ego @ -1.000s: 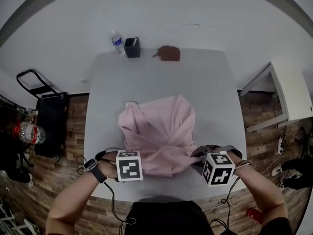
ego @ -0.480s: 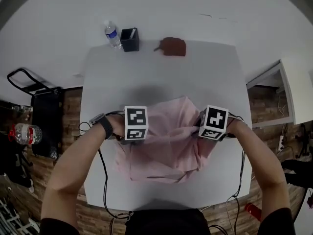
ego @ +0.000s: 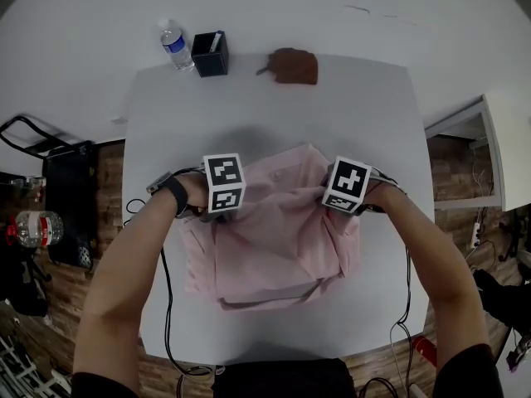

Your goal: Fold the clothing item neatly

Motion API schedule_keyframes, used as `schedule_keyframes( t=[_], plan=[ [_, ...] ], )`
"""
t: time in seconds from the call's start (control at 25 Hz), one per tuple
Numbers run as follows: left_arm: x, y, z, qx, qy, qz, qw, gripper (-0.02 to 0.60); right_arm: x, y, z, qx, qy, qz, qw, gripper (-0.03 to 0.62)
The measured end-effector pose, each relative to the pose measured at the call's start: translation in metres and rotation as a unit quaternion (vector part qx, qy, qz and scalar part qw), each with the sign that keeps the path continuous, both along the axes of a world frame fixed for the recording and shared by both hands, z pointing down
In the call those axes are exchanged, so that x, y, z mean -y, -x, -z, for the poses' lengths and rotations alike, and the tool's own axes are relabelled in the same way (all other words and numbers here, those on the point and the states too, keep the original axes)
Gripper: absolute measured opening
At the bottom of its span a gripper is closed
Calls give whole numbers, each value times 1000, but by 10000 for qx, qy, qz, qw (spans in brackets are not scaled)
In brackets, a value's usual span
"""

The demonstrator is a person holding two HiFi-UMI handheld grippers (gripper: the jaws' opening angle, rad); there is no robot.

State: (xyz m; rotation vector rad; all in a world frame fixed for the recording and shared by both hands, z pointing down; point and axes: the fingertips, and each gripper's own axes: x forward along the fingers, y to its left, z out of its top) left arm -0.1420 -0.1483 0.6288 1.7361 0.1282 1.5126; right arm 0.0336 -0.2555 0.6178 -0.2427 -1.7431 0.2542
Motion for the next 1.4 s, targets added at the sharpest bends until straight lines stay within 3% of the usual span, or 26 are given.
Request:
schedule_keyframes(
  t=[0.16,0.28,0.36,0.64,0.84,1.0,1.12,1.28,1.4],
  plan=[
    [21,10,-22,218,-397,622,9970,104,14,5,-25,136,-578,-119,9982,135],
    [21,10,-14,-102,-425,974,9943,160,26,2,-17,466,-731,-332,9957,226],
    [19,17,0,-303,-380,1137,9923,195,33,2,4,832,-682,-566,9926,236],
    [22,62,44,-167,-632,1638,9843,199,46,28,86,2180,-711,-1185,9661,236],
    [22,42,83,-693,-1281,2173,9652,175,-26,31,102,2522,-700,-949,9605,235],
    [12,0,99,-1279,-1955,2500,9396,87,-66,26,95,2613,-915,-1013,9556,233],
    [-1,-38,103,-1574,-2449,2864,9128,35,-81,28,96,2707,-1197,-1248,9470,233],
    [-22,-84,109,-1881,-3036,3484,8666,20,-102,32,109,2999,-1459,-1706,9272,230],
    [-41,-106,118,-2100,-3401,3982,8256,20,-119,21,119,3270,-1341,-2502,9014,179]
  ],
)
